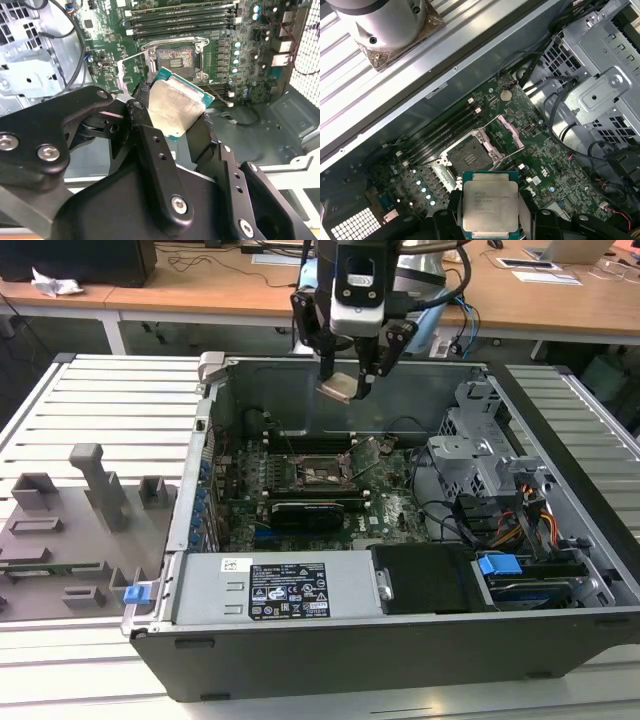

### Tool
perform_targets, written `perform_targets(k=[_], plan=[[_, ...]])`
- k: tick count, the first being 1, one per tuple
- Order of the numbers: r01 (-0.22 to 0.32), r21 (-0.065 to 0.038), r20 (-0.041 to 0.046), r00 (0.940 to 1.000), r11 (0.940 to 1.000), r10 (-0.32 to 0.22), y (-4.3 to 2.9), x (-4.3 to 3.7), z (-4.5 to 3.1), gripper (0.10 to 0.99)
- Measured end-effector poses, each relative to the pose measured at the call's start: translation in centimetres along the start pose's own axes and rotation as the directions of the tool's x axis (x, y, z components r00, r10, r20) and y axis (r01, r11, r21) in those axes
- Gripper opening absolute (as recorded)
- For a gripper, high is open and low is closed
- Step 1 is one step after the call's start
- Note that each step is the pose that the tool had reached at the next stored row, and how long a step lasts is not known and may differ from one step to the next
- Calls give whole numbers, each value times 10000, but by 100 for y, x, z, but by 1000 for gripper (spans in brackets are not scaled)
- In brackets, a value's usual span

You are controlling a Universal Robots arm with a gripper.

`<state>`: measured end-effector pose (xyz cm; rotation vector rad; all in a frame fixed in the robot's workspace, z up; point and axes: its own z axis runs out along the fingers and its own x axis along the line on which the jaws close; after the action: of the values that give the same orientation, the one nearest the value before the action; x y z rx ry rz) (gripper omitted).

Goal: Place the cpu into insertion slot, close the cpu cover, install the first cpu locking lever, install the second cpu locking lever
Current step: 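Place the cpu into insertion slot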

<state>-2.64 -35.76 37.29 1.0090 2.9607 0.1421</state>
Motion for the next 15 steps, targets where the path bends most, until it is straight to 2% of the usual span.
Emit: perform_targets(k=[3,5,8,10,12,13,15], plan=[[-77,2,10,10000,10000,77,-3,-1,31,537],[-98,49,34,9999,9999,98,-4,-3,55,537],[-987,49,129,9950,9951,987,-7,-4,88,537],[-1554,31,179,9877,9878,1554,-8,-4,106,537],[-1891,20,207,9818,9820,1890,-9,-4,117,537],[-2339,2,245,9720,9723,2338,-11,-4,131,537],[-2866,-21,290,9576,9580,2865,-12,-5,148,537]])
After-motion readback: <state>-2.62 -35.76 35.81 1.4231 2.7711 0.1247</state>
